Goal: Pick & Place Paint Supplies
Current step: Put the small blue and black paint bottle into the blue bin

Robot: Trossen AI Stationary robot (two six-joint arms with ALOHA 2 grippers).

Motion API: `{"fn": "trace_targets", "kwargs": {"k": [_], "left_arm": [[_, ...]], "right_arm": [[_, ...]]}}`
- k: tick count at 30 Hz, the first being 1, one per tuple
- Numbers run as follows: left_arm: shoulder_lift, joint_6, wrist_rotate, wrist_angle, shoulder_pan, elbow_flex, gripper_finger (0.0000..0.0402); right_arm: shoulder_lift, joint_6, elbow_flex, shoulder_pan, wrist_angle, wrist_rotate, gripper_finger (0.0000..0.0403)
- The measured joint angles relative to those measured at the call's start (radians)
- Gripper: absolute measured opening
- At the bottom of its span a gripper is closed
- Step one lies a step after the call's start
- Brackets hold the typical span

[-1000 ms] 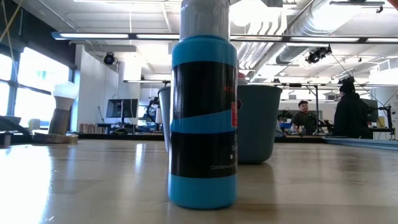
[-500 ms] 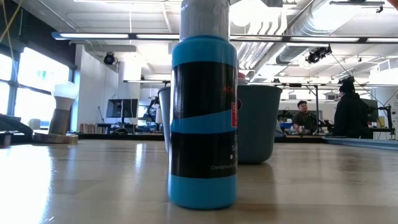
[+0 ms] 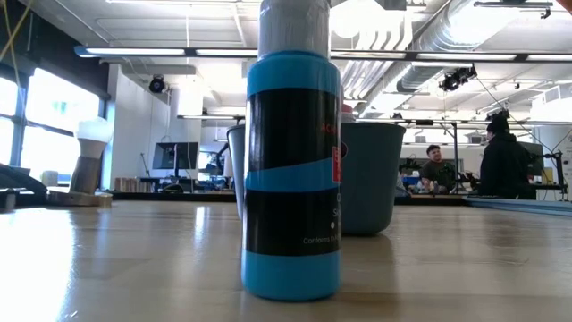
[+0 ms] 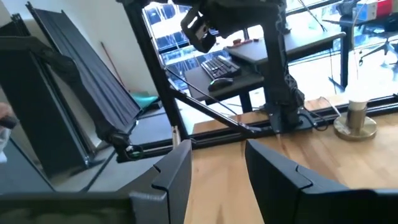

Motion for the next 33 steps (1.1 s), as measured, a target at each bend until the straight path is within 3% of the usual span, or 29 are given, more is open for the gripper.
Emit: {"fn": "trace_targets", "kwargs": {"k": [6,13,22,27,33], "left_arm": [[0.001,-0.013,-0.029,0.001,0.022,0.000,0.0242],[0.011,-0.009,0.074,0.048,0.169,-0.013,0.0242],[0.014,0.409,0.176,0.484,0.378,-0.176,0.0242],[0.006,0.665,0.354,0.679,0.490,-0.211,0.0242],[-0.053,0.822,0.633,0.890,0.611,-0.282,0.0242]], "right_arm": [[0.000,-0.012,0.000,-0.016,-0.001,0.001,0.0144],[0.000,-0.039,0.000,-0.016,-0.002,0.004,0.0144],[0.000,-0.034,0.000,-0.016,-0.002,0.004,0.0144],[0.000,-0.010,0.000,-0.016,-0.002,0.003,0.0144],[0.000,0.049,0.000,-0.016,-0.003,0.007,0.0144]]}}
